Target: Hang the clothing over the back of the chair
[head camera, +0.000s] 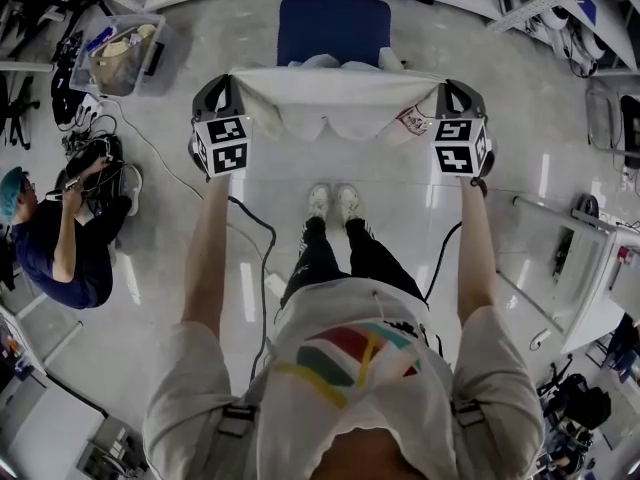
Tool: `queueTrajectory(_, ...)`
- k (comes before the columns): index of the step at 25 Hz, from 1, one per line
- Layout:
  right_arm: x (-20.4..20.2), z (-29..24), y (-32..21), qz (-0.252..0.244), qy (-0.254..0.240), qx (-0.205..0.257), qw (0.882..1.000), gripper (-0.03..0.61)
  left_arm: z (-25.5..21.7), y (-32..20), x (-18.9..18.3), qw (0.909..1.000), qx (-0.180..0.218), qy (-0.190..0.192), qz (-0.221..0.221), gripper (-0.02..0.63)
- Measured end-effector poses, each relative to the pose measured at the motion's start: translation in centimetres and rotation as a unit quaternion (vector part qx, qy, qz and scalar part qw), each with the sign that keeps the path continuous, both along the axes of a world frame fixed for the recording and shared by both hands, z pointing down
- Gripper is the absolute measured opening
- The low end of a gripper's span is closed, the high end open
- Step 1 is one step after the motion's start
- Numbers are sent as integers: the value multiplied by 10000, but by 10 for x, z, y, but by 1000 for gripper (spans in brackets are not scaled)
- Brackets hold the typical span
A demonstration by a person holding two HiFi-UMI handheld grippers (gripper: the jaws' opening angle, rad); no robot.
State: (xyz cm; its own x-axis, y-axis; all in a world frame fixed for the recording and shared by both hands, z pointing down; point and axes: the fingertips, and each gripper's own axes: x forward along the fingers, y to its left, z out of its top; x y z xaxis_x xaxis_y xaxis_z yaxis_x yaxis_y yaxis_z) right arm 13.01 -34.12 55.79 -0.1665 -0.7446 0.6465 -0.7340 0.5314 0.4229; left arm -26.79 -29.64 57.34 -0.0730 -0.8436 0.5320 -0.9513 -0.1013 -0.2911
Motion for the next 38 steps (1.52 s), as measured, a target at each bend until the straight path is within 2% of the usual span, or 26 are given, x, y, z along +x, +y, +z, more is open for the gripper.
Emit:
queueTrajectory(11, -2, 23, 10, -12, 42, -210, 9998, 6, 25, 14, -1, 9996, -276, 56, -3, 17)
queueTrajectory(26, -1, 54, 30, 216, -86, -510, 9984, 8, 53, 34, 1, 9981, -591, 149, -45, 17)
queueTrajectory(38, -4, 70, 38, 434, -309, -566, 9970, 8, 73, 49, 15, 9964, -745, 303, -257, 17)
